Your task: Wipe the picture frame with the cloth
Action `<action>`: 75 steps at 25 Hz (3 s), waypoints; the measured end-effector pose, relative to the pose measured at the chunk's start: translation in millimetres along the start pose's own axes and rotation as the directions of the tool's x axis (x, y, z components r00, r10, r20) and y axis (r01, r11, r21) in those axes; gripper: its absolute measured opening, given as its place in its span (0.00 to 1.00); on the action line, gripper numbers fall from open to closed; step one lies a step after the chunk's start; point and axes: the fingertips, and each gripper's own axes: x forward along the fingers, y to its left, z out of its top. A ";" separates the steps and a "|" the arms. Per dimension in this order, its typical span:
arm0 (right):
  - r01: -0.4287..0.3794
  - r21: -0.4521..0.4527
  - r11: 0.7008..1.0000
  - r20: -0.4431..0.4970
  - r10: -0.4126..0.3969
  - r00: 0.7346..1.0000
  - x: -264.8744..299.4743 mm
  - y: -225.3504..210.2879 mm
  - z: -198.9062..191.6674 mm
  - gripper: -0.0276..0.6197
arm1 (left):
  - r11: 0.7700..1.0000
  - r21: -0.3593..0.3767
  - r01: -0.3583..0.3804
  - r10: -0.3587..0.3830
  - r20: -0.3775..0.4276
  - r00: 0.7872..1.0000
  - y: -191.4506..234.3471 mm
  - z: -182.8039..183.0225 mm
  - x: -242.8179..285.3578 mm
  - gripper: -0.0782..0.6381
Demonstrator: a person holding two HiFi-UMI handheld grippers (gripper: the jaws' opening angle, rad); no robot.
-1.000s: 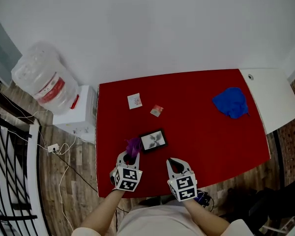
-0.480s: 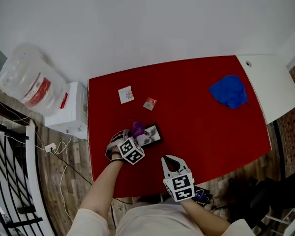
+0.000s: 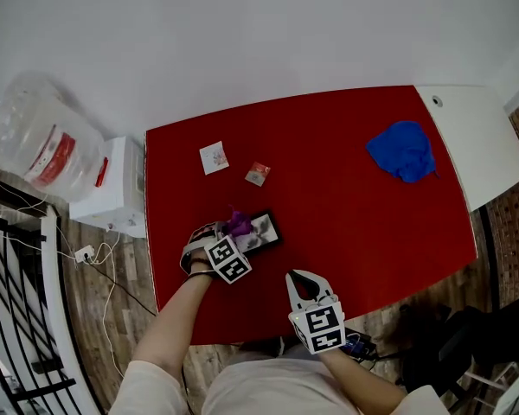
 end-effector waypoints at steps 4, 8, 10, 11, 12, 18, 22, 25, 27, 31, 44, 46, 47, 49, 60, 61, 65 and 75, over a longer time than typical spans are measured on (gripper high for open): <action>-0.022 -0.006 1.000 -0.002 0.022 1.000 7.5 2.3 -0.3 0.05 | 0.999 0.030 0.032 -0.031 -0.017 0.999 -26.0 -0.2 -13.7 0.19; -0.043 -0.018 0.999 0.000 0.043 0.999 11.0 5.9 1.4 0.05 | 0.995 0.083 0.053 -0.051 -0.031 0.998 -60.0 -2.4 -29.8 0.19; -0.048 -0.021 0.999 -0.002 0.048 0.999 12.3 7.4 1.4 0.05 | 0.993 0.106 0.051 -0.048 -0.037 0.998 -69.8 -3.7 -34.3 0.19; -0.049 -0.021 0.999 -0.004 0.049 0.999 12.6 7.7 0.8 0.05 | 0.992 0.112 0.052 -0.048 -0.039 0.998 -73.3 -4.0 -35.7 0.19; -0.049 -0.021 0.999 -0.006 0.049 0.999 12.7 7.7 0.2 0.05 | 0.992 0.116 0.055 -0.050 -0.040 0.998 -75.7 -3.8 -36.6 0.19; -0.049 -0.022 0.999 -0.011 0.049 0.999 6.8 5.0 -3.1 0.05 | 0.998 0.059 0.011 -0.010 -0.023 1.000 -41.0 6.1 -37.0 0.19; -0.032 -0.013 0.999 -0.013 0.032 0.999 0.1 -1.6 -8.5 0.05 | 0.998 0.047 -0.031 0.033 -0.032 0.999 2.3 16.8 -17.4 0.19; -0.022 -0.004 1.000 -0.023 0.022 0.999 -4.7 -5.1 -14.0 0.05 | 0.996 0.068 -0.057 0.062 -0.063 0.996 18.3 19.4 -4.0 0.19; -0.015 0.001 1.000 -0.025 0.015 1.000 -6.4 -8.7 -16.7 0.05 | 0.994 0.090 -0.063 0.069 -0.071 0.995 20.8 21.9 0.5 0.19; -0.003 0.013 1.000 -0.023 0.003 1.000 -7.6 -16.6 -17.4 0.05 | 0.992 0.112 -0.057 0.066 -0.079 0.995 14.9 24.1 5.0 0.19; -0.034 0.015 0.999 -0.004 0.034 0.999 7.0 -13.5 -7.2 0.05 | 0.982 0.190 0.007 0.008 -0.078 0.997 -58.1 20.3 -23.2 0.19; -0.042 0.014 0.999 -0.004 0.042 0.999 9.5 -11.3 -6.4 0.05 | 0.983 0.182 0.024 -0.009 -0.081 0.997 -67.3 19.0 -25.3 0.19; -0.045 0.013 0.999 -0.004 0.045 0.999 10.5 -10.5 -6.0 0.05 | 0.983 0.179 0.032 -0.017 -0.082 0.996 -70.5 18.7 -26.1 0.19; -0.048 0.012 0.999 -0.004 0.048 0.999 11.6 -9.7 -5.6 0.05 | 0.983 0.177 0.038 -0.025 -0.080 0.997 -73.1 19.1 -27.4 0.19; -0.029 0.023 0.999 -0.013 0.029 0.999 3.0 -18.6 -11.7 0.05 | 0.998 0.011 -0.069 0.070 -0.084 0.994 15.9 38.1 -2.2 0.19; -0.024 0.023 0.999 -0.016 0.025 1.000 1.3 -20.4 -13.3 0.05 | 0.997 0.022 -0.070 0.072 -0.097 0.993 17.6 38.2 2.2 0.19; -0.005 0.031 1.000 -0.029 0.006 1.000 -3.8 -30.2 -21.5 0.05 | 0.996 0.057 -0.063 0.069 -0.122 0.990 12.7 39.4 11.3 0.19; -0.035 0.026 0.999 -0.025 0.036 0.999 4.0 -29.2 -20.4 0.05 | 0.991 0.136 0.006 0.004 -0.075 0.997 -53.3 49.0 -11.1 0.19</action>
